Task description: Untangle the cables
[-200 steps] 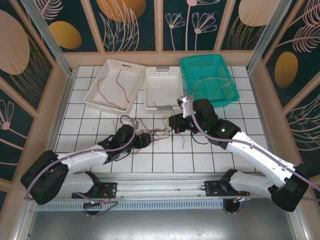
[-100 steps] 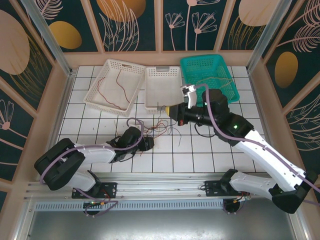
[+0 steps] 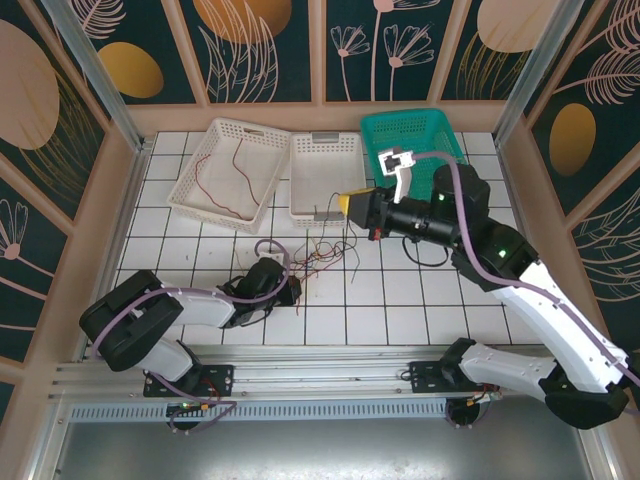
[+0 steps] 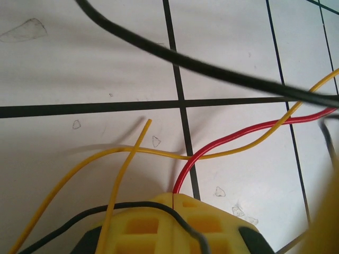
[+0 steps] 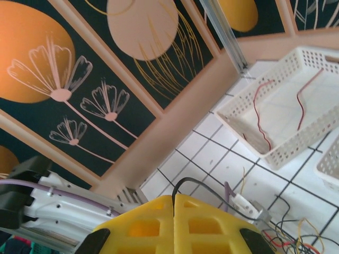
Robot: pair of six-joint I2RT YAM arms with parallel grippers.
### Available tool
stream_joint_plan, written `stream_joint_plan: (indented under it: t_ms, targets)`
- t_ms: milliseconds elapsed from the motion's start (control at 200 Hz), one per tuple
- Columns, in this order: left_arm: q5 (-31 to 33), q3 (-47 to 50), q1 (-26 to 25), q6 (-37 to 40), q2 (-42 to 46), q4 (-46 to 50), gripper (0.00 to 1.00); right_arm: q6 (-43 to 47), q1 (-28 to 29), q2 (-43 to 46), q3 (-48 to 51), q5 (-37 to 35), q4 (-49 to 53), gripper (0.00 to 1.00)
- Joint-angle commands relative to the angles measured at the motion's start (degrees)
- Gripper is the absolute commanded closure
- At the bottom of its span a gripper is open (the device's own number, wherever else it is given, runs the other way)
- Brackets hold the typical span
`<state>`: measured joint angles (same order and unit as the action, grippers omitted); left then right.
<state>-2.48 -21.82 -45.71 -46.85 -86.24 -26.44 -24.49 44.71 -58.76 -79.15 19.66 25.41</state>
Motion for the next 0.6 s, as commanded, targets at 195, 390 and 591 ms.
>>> stream_joint_plan:
  t_ms: [195,390,591]
  targets:
    - [4.2,2.3,-0.1,1.1,3.2,3.5,1.0,0.4,-0.3,1.9,-12.2,-7.8,5.4,1.0]
    - [6.5,3.5,0.0,1.3,7.2,7.2,1.0,0.8,-0.3,2.7,-18.2,-15.5,7.1,1.0]
    - [9.9,4.7,0.7,1.9,16.3,14.5,1.0,1.1,-0.3,2.2,-21.1,-19.6,6.7,1.0]
